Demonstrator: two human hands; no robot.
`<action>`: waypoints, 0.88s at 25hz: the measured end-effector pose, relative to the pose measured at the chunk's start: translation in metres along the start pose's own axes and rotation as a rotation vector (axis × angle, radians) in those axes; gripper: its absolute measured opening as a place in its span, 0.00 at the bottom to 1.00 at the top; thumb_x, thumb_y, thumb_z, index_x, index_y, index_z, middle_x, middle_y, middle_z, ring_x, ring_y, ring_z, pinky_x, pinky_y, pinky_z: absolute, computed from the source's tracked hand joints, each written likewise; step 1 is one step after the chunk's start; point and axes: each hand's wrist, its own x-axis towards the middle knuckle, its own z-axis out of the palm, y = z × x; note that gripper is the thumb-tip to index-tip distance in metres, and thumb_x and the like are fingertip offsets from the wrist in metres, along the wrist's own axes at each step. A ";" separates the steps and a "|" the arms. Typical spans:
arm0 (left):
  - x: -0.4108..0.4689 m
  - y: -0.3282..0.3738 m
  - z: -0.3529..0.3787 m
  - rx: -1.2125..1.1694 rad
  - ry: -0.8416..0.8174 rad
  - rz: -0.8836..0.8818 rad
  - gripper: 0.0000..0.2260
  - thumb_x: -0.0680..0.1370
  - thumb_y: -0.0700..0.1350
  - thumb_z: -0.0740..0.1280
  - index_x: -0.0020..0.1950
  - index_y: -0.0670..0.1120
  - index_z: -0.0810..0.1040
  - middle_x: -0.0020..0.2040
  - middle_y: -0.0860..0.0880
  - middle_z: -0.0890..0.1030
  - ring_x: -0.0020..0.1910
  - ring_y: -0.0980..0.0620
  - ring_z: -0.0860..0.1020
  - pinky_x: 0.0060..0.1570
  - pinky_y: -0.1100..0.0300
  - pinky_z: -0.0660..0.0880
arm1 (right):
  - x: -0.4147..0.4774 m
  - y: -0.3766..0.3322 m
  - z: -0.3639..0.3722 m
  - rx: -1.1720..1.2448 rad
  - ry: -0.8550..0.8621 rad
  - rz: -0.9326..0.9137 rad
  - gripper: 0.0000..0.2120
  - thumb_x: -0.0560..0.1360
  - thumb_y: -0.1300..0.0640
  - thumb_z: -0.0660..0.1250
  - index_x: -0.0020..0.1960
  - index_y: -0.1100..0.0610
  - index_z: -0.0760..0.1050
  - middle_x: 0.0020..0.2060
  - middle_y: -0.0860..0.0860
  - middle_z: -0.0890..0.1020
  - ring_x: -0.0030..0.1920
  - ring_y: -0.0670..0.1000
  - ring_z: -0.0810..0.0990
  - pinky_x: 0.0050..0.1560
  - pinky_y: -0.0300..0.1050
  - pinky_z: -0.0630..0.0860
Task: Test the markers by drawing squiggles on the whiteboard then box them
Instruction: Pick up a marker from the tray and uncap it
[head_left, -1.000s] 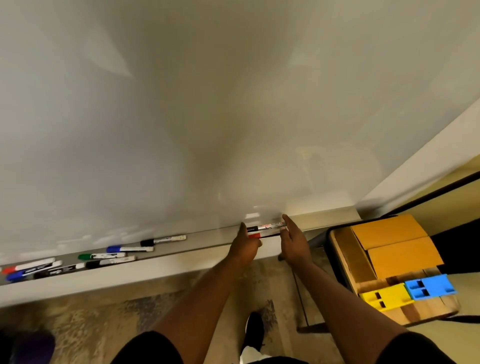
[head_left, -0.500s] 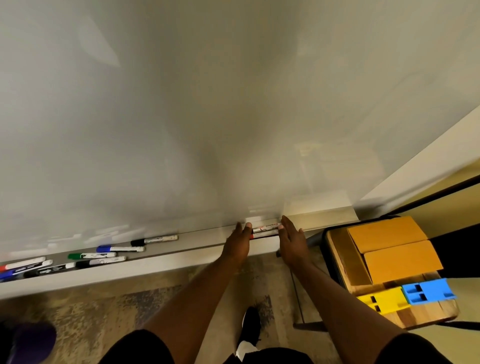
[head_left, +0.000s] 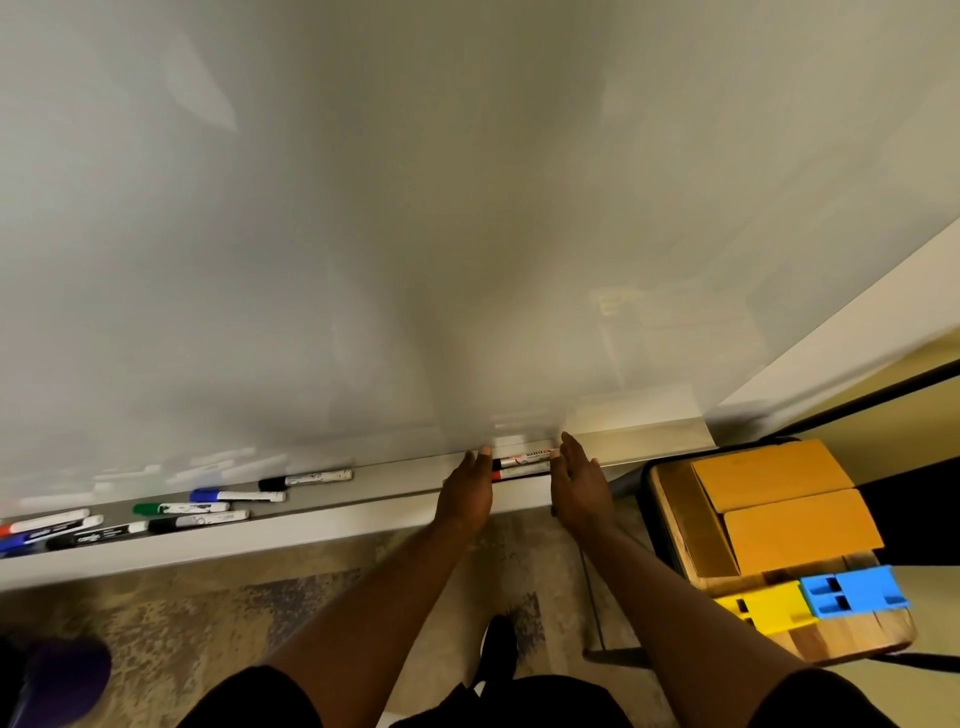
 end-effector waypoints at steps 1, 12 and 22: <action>0.000 -0.001 -0.004 -0.031 0.017 -0.012 0.26 0.83 0.60 0.49 0.69 0.45 0.73 0.65 0.41 0.77 0.64 0.42 0.74 0.69 0.48 0.68 | 0.000 0.000 0.004 -0.002 -0.004 -0.002 0.24 0.85 0.45 0.50 0.79 0.50 0.57 0.72 0.56 0.72 0.77 0.62 0.61 0.76 0.61 0.60; -0.004 -0.021 -0.051 -0.161 0.097 -0.032 0.17 0.85 0.55 0.52 0.56 0.47 0.76 0.53 0.44 0.79 0.53 0.46 0.76 0.57 0.56 0.68 | -0.010 -0.018 0.044 -0.041 -0.062 -0.066 0.25 0.84 0.44 0.49 0.79 0.50 0.59 0.71 0.57 0.74 0.74 0.64 0.64 0.74 0.60 0.63; 0.004 -0.046 -0.047 0.051 0.097 0.037 0.43 0.71 0.75 0.43 0.73 0.48 0.69 0.66 0.41 0.77 0.63 0.41 0.75 0.66 0.45 0.70 | -0.022 -0.023 0.033 -0.141 -0.002 -0.172 0.22 0.85 0.49 0.52 0.77 0.54 0.62 0.66 0.55 0.79 0.67 0.58 0.75 0.77 0.55 0.55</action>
